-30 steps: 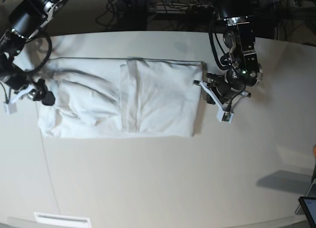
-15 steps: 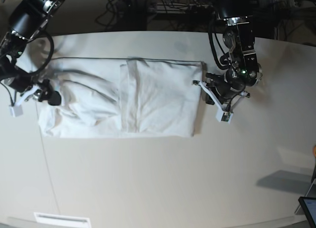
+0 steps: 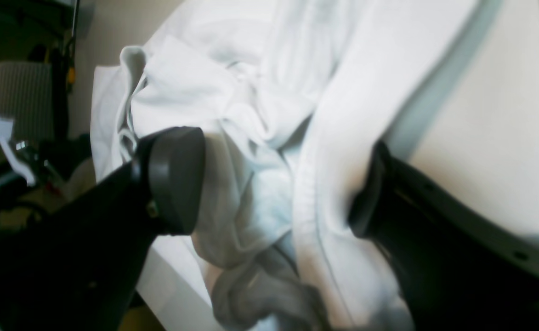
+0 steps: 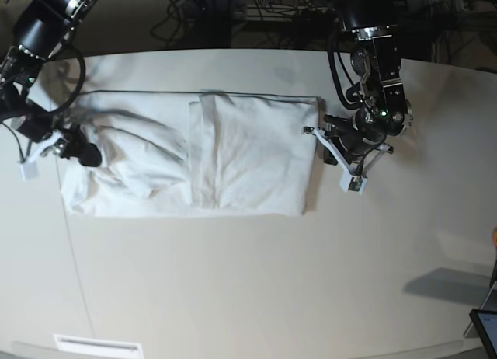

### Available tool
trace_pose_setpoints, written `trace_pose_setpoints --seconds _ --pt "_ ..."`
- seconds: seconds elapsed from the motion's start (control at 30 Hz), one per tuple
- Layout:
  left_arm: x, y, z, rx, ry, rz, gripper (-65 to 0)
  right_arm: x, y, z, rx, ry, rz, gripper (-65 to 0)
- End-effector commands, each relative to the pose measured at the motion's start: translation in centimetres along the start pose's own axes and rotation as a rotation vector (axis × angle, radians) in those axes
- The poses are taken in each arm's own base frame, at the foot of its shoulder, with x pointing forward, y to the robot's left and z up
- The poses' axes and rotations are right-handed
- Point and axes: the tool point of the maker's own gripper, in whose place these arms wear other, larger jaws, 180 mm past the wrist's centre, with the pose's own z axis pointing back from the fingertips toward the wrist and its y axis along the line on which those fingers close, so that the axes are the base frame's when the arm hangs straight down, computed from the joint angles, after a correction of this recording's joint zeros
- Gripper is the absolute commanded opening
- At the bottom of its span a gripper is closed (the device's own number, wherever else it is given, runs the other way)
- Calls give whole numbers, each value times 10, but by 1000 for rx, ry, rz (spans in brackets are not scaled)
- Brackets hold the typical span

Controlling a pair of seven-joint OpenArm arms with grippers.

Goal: Fold the T-shirt properly
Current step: 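Position both grippers at opposite edges of the folded shirt, then push both grippers inward, compressing the shirt toward its middle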

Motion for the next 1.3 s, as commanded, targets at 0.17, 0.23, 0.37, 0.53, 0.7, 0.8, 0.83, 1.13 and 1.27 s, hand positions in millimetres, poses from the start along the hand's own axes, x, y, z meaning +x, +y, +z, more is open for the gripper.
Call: trace_pose_setpoints --seconds 0.17,0.23,0.37,0.53,0.7,0.8,0.83,1.13,1.27 --pt "4 -3 0 -1 -6 5 -650 -11 -1 -5 -23 75 19 -216" --pt "4 -5 0 -4 -5 8 -650 -10 -2 -3 -27 74 20 -218" --pt "4 -12 -2 -19 -7 19 -650 -12 -4 -2 -32 79 17 -319" --pt "6 -37 -7 -70 -2 -28 -650 -13 -4 -3 -30 85 17 -579" --pt "3 -56 -10 -109 10 -62 -650 -11 -4 -1 -34 83 25 -646" --pt "3 -61 -10 -120 12 -74 -650 -2 -4 2 -54 63 -4 -647" --pt "2 -62 -10 -122 14 -75 -650 6 -3 6 -72 50 -5 -647" --pt "6 -69 -11 -137 3 -63 -650 60 31 33 -144 -85 56 -647" --pt "10 -80 -14 -158 -5 -46 -650 71 41 40 -160 -118 43 -647"
